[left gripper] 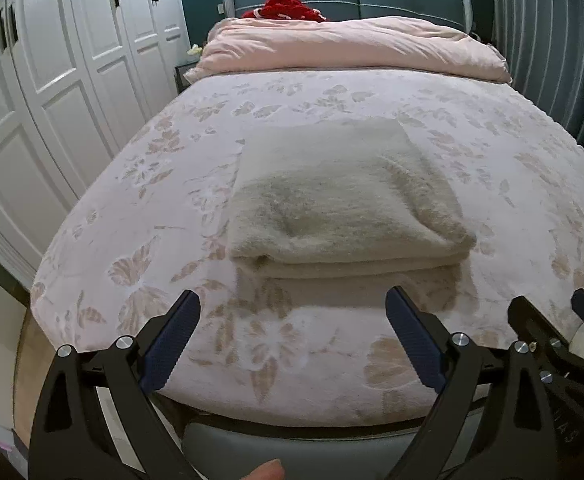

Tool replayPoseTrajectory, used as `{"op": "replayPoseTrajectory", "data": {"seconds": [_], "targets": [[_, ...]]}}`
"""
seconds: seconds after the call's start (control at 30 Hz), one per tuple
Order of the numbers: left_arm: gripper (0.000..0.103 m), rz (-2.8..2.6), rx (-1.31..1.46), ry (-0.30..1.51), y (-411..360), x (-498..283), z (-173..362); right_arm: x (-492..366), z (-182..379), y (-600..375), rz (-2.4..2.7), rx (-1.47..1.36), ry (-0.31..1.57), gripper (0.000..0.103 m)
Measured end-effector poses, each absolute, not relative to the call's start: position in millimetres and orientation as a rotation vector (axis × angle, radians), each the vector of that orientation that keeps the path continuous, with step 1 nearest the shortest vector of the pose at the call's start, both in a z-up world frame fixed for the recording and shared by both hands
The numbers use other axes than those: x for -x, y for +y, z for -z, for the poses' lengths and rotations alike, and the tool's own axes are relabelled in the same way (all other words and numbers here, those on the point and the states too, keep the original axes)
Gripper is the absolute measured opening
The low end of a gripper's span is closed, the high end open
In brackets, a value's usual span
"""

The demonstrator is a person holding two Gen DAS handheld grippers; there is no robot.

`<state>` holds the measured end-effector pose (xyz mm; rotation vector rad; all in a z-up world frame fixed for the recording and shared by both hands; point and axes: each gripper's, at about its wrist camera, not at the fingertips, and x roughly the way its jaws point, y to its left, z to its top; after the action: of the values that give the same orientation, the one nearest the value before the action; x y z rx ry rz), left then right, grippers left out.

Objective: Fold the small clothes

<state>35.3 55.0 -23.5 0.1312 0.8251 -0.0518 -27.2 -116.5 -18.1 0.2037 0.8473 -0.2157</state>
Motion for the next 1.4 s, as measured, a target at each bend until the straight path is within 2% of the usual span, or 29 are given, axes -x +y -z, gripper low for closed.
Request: {"op": "replayPoseTrajectory", "data": {"seconds": [1.4], "targets": [[0.091,-0.006,-0.175,0.831,62,-34,41,30,36,-102,0.283,-0.134,0.879,0.086]]}}
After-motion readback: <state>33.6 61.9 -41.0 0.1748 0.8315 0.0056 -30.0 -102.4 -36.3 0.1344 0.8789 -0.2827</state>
